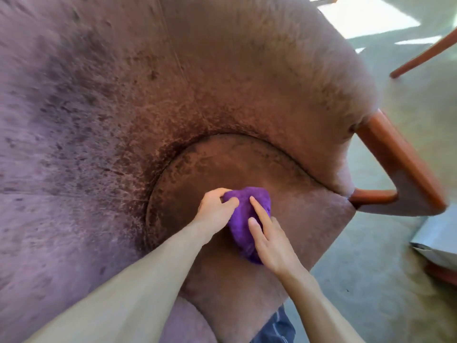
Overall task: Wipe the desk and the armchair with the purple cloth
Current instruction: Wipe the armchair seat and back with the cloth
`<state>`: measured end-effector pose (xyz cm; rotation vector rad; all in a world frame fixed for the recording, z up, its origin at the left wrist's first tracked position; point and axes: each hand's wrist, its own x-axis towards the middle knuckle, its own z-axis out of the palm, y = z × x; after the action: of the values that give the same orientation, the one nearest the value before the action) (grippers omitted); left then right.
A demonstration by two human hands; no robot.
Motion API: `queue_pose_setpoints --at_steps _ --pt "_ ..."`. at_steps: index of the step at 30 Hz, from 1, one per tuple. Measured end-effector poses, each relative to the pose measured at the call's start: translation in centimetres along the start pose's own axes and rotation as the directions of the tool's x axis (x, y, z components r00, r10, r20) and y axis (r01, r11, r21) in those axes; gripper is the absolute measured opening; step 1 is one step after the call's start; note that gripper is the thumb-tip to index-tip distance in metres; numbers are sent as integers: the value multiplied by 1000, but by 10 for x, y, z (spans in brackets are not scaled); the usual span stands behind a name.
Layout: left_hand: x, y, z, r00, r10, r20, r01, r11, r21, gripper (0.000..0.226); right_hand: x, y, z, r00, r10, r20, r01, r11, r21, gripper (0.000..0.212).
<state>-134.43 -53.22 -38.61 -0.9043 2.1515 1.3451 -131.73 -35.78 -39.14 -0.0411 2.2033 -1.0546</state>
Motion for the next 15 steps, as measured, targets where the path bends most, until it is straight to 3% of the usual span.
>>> queue_pose_setpoints --at_steps 2,5,8,10,12,13,15 --pt "-7 35 -19 997 74 -1 -74 993 -96 22 -4 -27 -10 993 -75 -95 89 985 149 62" --pt "-28 100 -58 966 253 51 -245 962 -121 24 -8 -73 -41 982 -54 -182 123 911 394 105" --pt "-63 170 -109 907 387 165 -376 922 -95 24 -14 -124 -94 977 -112 -180 181 880 439 117" --pt "-91 216 -143 866 434 247 -423 901 -100 26 -23 -166 -138 968 -193 -162 241 894 378 100" --pt "-119 261 -176 834 477 279 -468 878 -101 27 -38 -211 -179 950 -257 -178 304 890 340 59" --pt "-135 283 -191 819 505 273 -495 862 -108 28 -48 -233 -198 937 -292 -191 342 877 338 49" --pt "-167 326 -220 793 562 234 -541 827 -153 30 -70 -280 -233 913 -347 -216 405 839 364 44"
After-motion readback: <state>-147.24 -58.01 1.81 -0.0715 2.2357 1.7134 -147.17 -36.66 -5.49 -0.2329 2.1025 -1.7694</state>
